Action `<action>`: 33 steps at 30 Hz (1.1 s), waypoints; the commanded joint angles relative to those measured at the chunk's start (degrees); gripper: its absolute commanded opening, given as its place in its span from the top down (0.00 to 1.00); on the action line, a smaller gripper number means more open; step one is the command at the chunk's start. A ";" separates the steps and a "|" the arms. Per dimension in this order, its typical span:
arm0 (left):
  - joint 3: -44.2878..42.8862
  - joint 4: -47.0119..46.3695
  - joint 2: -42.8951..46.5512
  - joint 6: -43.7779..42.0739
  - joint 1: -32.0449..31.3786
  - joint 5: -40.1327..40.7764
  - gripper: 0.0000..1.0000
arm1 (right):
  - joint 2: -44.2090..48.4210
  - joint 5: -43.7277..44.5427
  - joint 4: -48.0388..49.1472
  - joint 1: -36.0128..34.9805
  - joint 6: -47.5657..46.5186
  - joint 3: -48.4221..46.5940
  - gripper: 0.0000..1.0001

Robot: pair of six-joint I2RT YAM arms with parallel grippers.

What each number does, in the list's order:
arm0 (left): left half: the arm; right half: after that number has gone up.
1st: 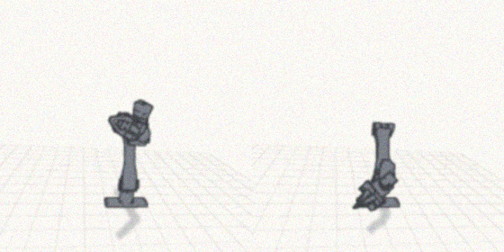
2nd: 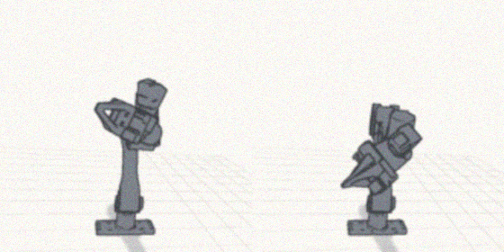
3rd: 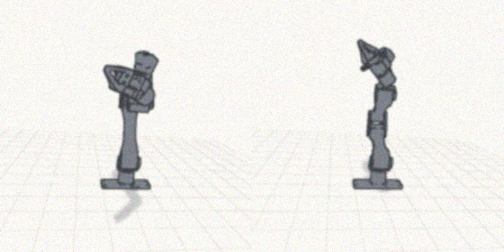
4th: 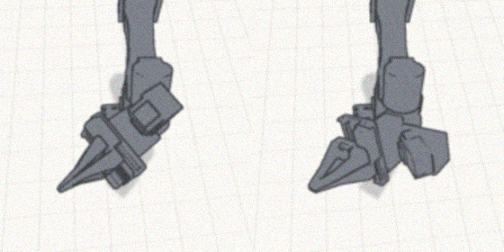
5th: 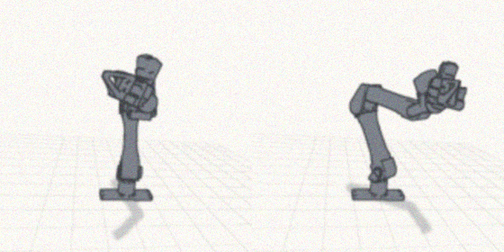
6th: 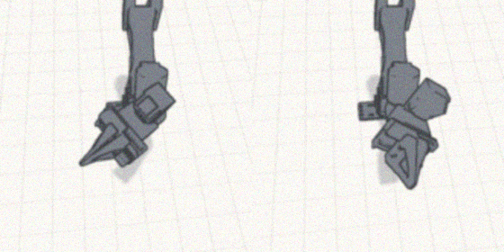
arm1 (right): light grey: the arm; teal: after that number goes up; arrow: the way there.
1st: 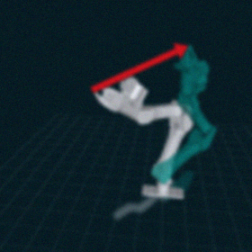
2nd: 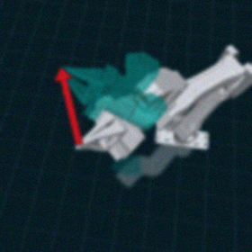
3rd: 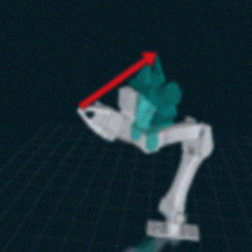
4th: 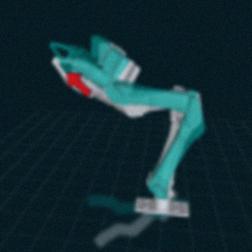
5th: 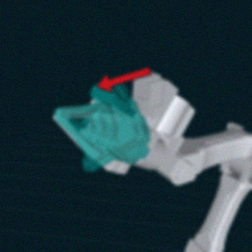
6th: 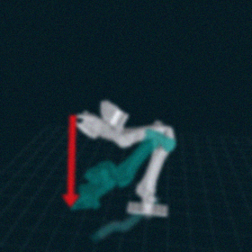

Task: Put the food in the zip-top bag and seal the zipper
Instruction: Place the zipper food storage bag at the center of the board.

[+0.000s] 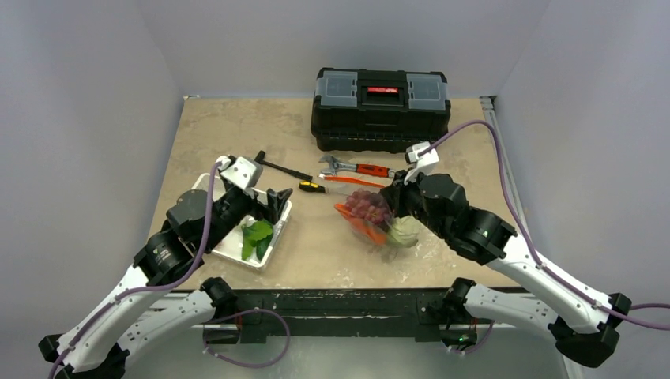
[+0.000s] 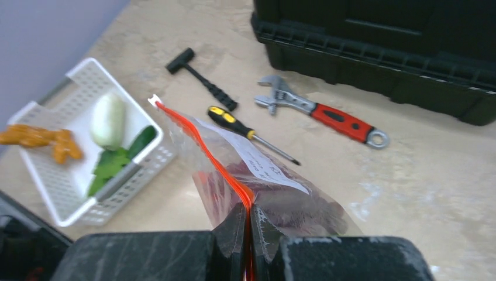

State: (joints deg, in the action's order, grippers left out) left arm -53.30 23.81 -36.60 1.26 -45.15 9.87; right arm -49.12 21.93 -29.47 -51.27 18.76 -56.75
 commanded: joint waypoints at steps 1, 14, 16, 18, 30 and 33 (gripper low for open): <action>0.93 -4.87 0.70 -0.72 -0.55 7.99 0.12 | -0.70 -8.20 10.56 0.07 10.62 -5.86 1.00; 0.04 -3.38 -0.01 -2.98 -3.65 11.92 0.12 | -2.86 10.05 -12.09 16.34 31.37 0.70 1.00; 0.03 -3.33 0.03 -3.06 -3.84 12.24 0.13 | -1.52 5.60 -9.55 24.12 30.97 6.56 1.00; 0.04 -3.26 -0.01 -3.12 -4.18 12.55 0.13 | -1.54 4.70 -7.83 30.35 31.09 11.71 1.00; 0.01 -3.05 0.33 -4.34 -6.61 15.61 0.13 | 0.83 12.81 -2.85 46.11 32.78 22.20 0.88; 0.04 -3.00 0.38 -4.33 -6.66 15.56 0.12 | 3.14 15.12 -4.01 46.22 33.68 21.41 0.79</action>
State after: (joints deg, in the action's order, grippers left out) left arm -52.88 21.98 -36.73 -2.22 -51.46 24.29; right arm -49.04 30.94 -34.98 -5.43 49.89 -34.39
